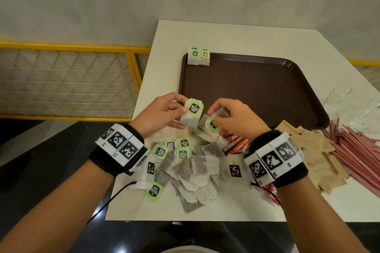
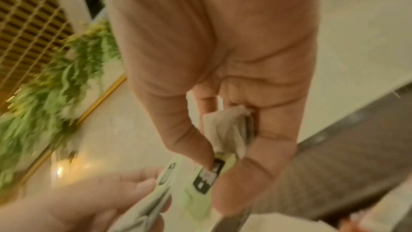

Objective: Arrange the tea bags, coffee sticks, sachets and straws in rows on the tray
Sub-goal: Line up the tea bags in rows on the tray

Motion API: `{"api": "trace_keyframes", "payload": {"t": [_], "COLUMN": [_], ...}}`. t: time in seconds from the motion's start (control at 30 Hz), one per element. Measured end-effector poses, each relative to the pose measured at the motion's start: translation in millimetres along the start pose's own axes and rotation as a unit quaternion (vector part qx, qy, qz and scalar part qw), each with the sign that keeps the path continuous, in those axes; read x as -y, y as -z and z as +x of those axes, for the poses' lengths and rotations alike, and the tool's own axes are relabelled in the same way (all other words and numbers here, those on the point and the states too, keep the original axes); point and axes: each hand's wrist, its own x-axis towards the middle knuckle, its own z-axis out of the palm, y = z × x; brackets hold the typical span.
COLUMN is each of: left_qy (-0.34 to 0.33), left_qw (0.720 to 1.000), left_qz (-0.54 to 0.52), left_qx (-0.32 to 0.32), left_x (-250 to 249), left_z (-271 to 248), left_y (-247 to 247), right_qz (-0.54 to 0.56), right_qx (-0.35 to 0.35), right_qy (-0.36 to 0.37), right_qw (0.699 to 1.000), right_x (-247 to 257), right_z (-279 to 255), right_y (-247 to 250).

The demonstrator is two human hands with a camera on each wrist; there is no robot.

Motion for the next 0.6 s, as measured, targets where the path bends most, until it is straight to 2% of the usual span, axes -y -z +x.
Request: {"api": "trace_keyframes", "payload": {"t": [0.07, 0.13, 0.3, 0.47, 0.6], "left_qy": [0.019, 0.037, 0.072, 0.090, 0.106], "left_qw": [0.999, 0.998, 0.996, 0.990, 0.988], "left_qz": [-0.029, -0.042, -0.027, 0.017, 0.001], "left_qx": [-0.010, -0.009, -0.053, -0.102, -0.116], "left_x": [0, 0, -7, -18, -27], "left_z": [2, 5, 23, 62, 99], "left_y": [3, 8, 20, 33, 36], "right_qz": [0.119, 0.192, 0.220, 0.338, 0.350], "right_qx": [0.004, 0.002, -0.023, -0.014, -0.002], "right_qy": [-0.022, -0.039, -0.044, -0.081, -0.114], "right_qw": [0.993, 0.981, 0.974, 0.937, 0.930], "right_x": [-2, -4, -3, 1, 3], "right_z": [9, 19, 43, 79, 114], "right_y": [0, 0, 7, 18, 31]}}
